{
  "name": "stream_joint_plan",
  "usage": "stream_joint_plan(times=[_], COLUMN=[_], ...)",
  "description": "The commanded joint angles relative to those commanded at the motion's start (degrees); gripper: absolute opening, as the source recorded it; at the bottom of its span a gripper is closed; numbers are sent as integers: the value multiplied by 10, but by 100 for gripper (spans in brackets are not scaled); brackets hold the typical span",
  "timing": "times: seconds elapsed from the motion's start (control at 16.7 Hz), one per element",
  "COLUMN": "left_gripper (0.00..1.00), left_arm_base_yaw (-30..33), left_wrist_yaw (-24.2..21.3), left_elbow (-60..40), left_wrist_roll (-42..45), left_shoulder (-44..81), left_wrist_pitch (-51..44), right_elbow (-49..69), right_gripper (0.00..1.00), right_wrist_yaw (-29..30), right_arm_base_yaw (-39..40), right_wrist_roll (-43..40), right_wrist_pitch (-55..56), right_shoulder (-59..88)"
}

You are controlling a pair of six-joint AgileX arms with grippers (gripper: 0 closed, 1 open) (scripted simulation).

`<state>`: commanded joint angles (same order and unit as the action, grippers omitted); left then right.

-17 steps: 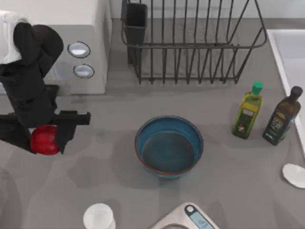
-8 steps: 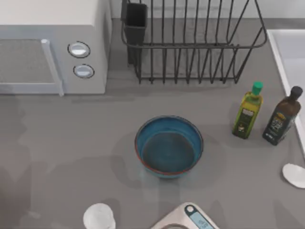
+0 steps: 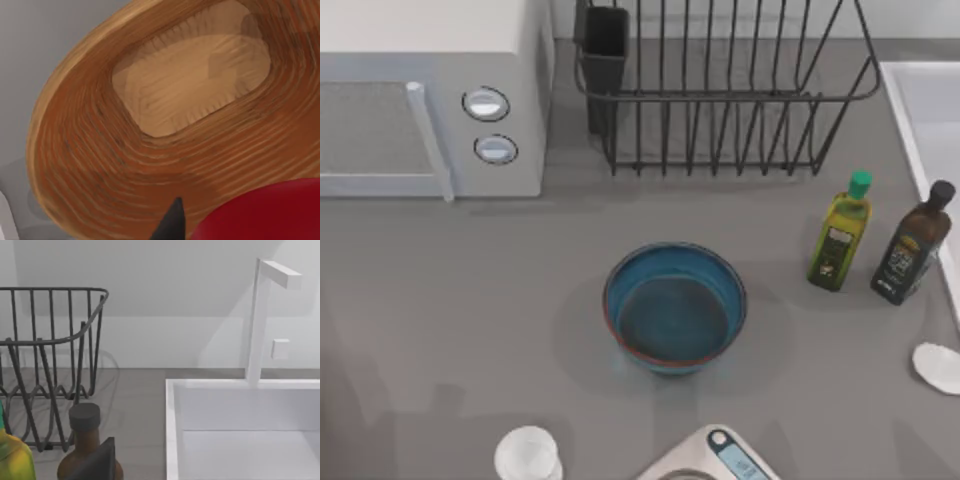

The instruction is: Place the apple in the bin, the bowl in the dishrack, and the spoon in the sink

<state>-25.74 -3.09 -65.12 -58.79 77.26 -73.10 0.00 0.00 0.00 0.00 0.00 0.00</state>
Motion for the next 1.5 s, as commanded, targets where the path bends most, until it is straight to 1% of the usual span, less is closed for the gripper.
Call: stream_joint_plan(times=[0.3,0.72,1.02,1.5], left_gripper=[0,0,0,60], left_arm_base_yaw=[3,4,4,4], left_wrist_yaw=[0,1,0,0], left_elbow=[8,125,135,135], left_wrist_roll=[3,-3,-4,-4], left_shoulder=[4,28,31,31], left_wrist_pitch=[11,155,166,166], right_elbow=[0,0,0,0], right_gripper=[100,100,100,100], right_wrist_yaw=[0,0,0,0], right_arm_base_yaw=[0,0,0,0], right_wrist_roll=[0,0,0,0], right_wrist_pitch=[0,0,0,0], right_shoulder=[0,0,0,0])
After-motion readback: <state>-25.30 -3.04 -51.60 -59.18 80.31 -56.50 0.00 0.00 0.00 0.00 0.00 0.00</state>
